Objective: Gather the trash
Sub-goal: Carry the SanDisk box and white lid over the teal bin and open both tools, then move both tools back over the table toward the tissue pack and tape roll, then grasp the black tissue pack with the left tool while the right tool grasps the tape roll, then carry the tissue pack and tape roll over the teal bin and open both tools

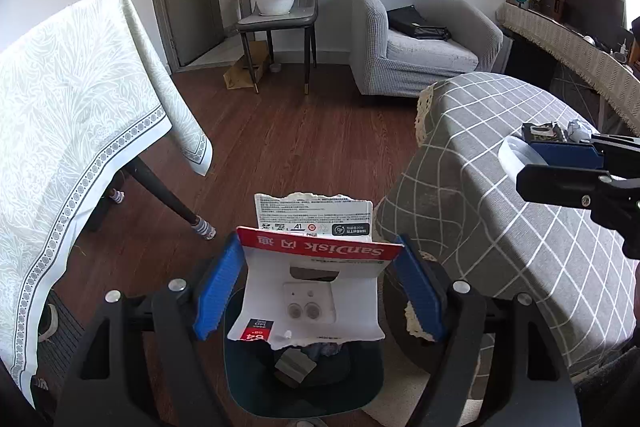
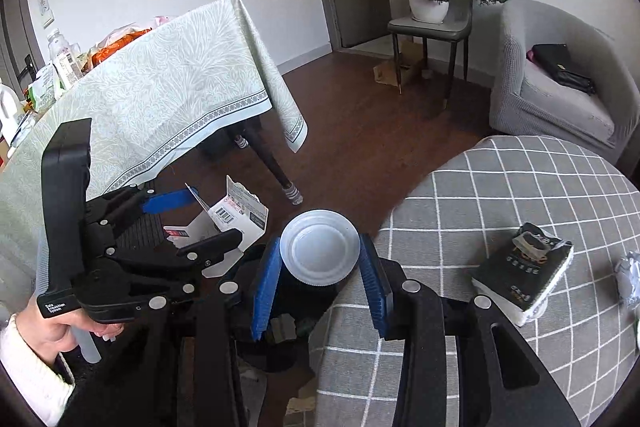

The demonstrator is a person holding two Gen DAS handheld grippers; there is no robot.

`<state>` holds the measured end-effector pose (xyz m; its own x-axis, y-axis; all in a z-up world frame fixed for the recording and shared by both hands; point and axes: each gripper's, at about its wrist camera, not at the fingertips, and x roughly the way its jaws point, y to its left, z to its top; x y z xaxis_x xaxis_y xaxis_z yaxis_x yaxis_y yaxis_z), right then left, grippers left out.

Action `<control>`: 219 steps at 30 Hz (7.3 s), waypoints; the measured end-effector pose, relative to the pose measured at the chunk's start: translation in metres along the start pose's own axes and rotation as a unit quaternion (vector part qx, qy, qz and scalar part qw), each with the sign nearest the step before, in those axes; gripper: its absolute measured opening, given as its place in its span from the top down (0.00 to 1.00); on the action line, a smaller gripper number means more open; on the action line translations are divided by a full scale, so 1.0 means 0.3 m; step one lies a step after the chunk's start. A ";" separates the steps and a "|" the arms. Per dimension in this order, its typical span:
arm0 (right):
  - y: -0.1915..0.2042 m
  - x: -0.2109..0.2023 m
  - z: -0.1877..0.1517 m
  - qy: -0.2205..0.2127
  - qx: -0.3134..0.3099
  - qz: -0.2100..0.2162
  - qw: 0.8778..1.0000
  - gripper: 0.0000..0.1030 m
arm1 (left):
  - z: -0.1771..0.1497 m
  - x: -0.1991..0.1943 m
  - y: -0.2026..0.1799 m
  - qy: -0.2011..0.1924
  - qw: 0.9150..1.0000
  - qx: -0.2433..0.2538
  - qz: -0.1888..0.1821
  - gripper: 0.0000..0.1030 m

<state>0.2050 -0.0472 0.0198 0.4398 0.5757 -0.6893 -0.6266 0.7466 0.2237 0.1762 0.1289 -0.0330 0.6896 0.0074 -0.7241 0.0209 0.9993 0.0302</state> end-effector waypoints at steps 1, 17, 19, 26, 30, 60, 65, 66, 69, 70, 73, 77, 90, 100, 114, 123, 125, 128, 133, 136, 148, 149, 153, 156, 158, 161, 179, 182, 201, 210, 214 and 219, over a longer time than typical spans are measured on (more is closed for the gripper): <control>0.014 0.015 0.003 0.003 -0.001 0.003 1.000 0.61 | -0.009 0.017 0.020 0.008 1.000 -0.006 -0.001 0.24; 0.184 0.349 -0.017 0.094 -0.015 0.003 0.995 0.61 | -0.243 0.285 0.236 0.171 0.984 -0.038 0.019 0.24; 0.204 0.386 -0.025 0.105 -0.018 0.001 0.994 0.61 | -0.267 0.304 0.255 0.185 0.982 -0.043 0.010 0.23; 0.240 0.512 -0.058 0.144 -0.019 0.000 0.989 0.61 | -0.328 0.329 0.305 0.213 0.976 -0.047 0.011 0.15; 0.243 0.591 -0.081 0.164 -0.013 0.001 0.986 0.61 | -0.340 0.315 0.339 0.205 0.977 -0.055 0.014 0.14; 0.236 0.909 -0.328 0.269 -0.016 0.004 0.963 0.45 | -0.172 -0.008 0.441 0.035 0.992 -0.122 0.019 0.52; 0.227 0.881 -0.335 0.265 -0.022 0.004 0.964 0.44 | -0.128 -0.056 0.415 0.014 0.992 -0.122 0.015 0.53; 0.229 0.871 -0.333 0.263 -0.025 0.005 0.965 0.44 | -0.119 -0.068 0.408 0.008 0.992 -0.122 0.014 0.53; 0.236 0.833 -0.319 0.251 -0.033 0.012 0.967 0.44 | -0.091 -0.097 0.386 -0.008 0.992 -0.123 0.009 0.53; 0.242 0.815 -0.312 0.246 -0.037 0.015 0.969 0.44 | -0.080 -0.107 0.377 -0.014 0.992 -0.122 0.007 0.53; 0.254 0.770 -0.292 0.232 -0.047 0.023 0.971 0.44 | -0.051 -0.132 0.352 -0.027 0.993 -0.117 0.006 0.53; 0.269 0.675 -0.256 0.203 -0.052 0.043 0.977 0.44 | -0.021 -0.159 0.321 -0.043 0.993 -0.109 0.011 0.52; 0.215 0.304 -0.133 0.100 -0.047 0.066 0.992 0.45 | 0.055 -0.237 0.199 -0.084 0.992 -0.097 -0.015 0.46; 0.095 0.091 -0.138 0.067 -0.047 0.013 0.997 0.48 | 0.118 -0.238 0.020 -0.102 0.990 -0.076 -0.060 0.34; -0.140 -0.163 -0.205 0.028 -0.013 -0.042 0.999 0.49 | 0.182 -0.166 -0.229 -0.089 0.985 -0.074 -0.130 0.22; -0.336 -0.278 -0.273 0.012 0.034 -0.082 0.996 0.42 | 0.204 -0.060 -0.403 -0.056 0.983 -0.063 -0.166 0.15; -0.372 -0.299 -0.286 0.008 0.040 -0.093 0.995 0.41 | 0.206 -0.030 -0.443 -0.045 0.983 -0.058 -0.168 0.15; -0.419 -0.328 -0.310 0.002 0.051 -0.101 0.994 0.34 | 0.207 0.012 -0.509 -0.031 0.983 -0.043 -0.175 0.14; -0.507 -0.369 -0.367 0.003 0.065 -0.126 0.990 0.30 | 0.207 0.085 -0.587 -0.010 0.982 -0.034 -0.183 0.13; -0.573 -0.385 -0.376 -0.004 0.081 -0.133 0.988 0.26 | 0.207 0.124 -0.604 0.001 0.981 -0.046 -0.188 0.13; -0.755 -0.480 -0.458 -0.011 0.117 -0.159 0.980 0.24 | 0.213 0.212 -0.629 0.023 0.977 -0.071 -0.199 0.13; -0.768 -0.489 -0.464 -0.011 0.118 -0.159 0.980 0.24 | 0.212 0.215 -0.631 0.022 0.977 -0.071 -0.199 0.14; -0.814 -0.502 -0.481 -0.008 0.123 -0.161 0.979 0.24 | 0.220 0.224 -0.635 0.019 0.977 -0.081 -0.198 0.23; -0.830 -0.500 -0.484 -0.001 0.117 -0.168 0.979 0.24 | 0.225 0.225 -0.642 0.021 0.977 -0.081 -0.197 0.34; -0.835 -0.496 -0.485 0.003 0.112 -0.173 0.979 0.24 | 0.228 0.229 -0.646 0.024 0.975 -0.083 -0.204 0.40; -0.845 -0.481 -0.481 0.010 0.108 -0.173 0.979 0.24 | 0.231 0.230 -0.657 0.025 0.974 -0.081 -0.211 0.43; -0.894 -0.383 -0.375 0.028 0.072 -0.195 0.978 0.47 | 0.242 0.172 -0.592 0.002 0.976 -0.078 -0.203 0.44; -0.896 -0.372 -0.361 0.027 0.076 -0.199 0.977 0.50 | 0.243 0.160 -0.580 0.000 0.977 -0.072 -0.202 0.44; -0.832 -0.364 -0.254 0.019 0.096 -0.236 0.967 0.84 | 0.233 0.067 -0.403 -0.016 0.981 -0.070 -0.178 0.45; -0.706 -0.360 -0.170 0.001 0.080 -0.214 0.974 0.84 | 0.224 0.007 -0.297 -0.030 0.983 -0.080 -0.165 0.45; -0.625 -0.329 -0.129 -0.002 0.069 -0.189 0.979 0.84 | 0.207 -0.008 -0.263 -0.029 0.986 -0.074 -0.148 0.45; -0.520 -0.285 -0.084 -0.004 0.054 -0.159 0.986 0.84 | 0.177 -0.017 -0.212 -0.020 0.990 -0.063 -0.123 0.45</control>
<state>0.2489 -0.2214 0.0265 0.6081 0.3094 -0.7311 -0.3843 0.9205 0.0700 0.2097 0.0633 0.0052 0.7032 -0.2359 -0.6707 0.1027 0.9672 -0.2325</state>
